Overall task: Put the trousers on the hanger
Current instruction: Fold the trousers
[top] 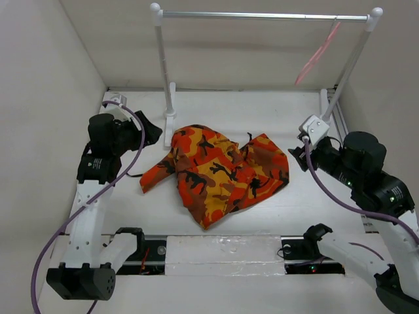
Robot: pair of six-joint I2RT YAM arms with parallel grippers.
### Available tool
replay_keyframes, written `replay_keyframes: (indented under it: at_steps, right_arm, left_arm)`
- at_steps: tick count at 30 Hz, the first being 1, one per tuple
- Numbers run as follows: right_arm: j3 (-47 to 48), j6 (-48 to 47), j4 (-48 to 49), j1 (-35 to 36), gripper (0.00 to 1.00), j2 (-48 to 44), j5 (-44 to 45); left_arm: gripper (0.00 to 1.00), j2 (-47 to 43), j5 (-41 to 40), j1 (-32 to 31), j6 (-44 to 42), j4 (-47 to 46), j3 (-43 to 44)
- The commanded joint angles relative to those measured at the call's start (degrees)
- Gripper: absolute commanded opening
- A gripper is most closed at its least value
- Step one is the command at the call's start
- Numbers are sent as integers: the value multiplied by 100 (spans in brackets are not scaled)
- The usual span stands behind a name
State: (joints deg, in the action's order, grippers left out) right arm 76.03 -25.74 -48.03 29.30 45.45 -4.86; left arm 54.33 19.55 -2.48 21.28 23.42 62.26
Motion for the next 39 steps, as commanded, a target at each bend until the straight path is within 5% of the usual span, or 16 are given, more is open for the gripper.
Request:
replay_keyframes:
  at_steps: [1, 3, 4, 7, 9, 11, 14, 15, 16, 19, 26, 32, 39]
  right_arm:
    - [-44, -37, -13, -30, 45, -10, -67]
    - [-176, -98, -22, -30, 21, 95, -373]
    - [-228, -124, -40, -30, 1, 156, -453]
    - [-518, -230, -5, -30, 0, 297, -796]
    - [-852, -239, 154, -30, 0, 403, -911]
    - [-1089, -265, 311, -30, 0, 552, -990]
    - [-1660, -256, 845, 110, 6, 921, -1227]
    - [-1801, -248, 1005, 111, 15, 1000, -1332]
    - [-2054, -230, 1206, 181, 38, 1175, -1359]
    - [-2364, -72, 1989, 181, 70, 1683, -1578]
    - [-2628, -10, 3139, 173, 85, 2958, -1719]
    - [-2664, 104, 3721, -232, 96, 3742, -2150]
    - [-2892, 280, 4056, -451, 96, 4226, -2947]
  left_arm:
    - [65, 34, -135, 151, 43, 101, 102]
    - [60, 87, -484, 213, 104, 276, 163]
    - [56, 87, -679, 213, 131, 469, 164]
    - [44, 52, -1399, 213, 219, 794, 155]
    - [24, 140, -1788, 344, 359, 1007, 190]
    - [8, 393, -1649, 528, 421, 1270, 33]
    - [3, 745, -903, 600, 623, 1210, -693]
    - [4, 772, -500, 600, 780, 1070, -933]
    - [7, 677, -366, 600, 895, 746, -1144]
    - [25, 483, -109, 154, 1412, 331, -1760]
    - [58, 588, 189, -971, 2309, -671, -2954]
    - [78, 517, 434, -1035, 2452, -1181, -3377]
    - [76, 1677, 690, -1035, 2372, -2298, -3651]
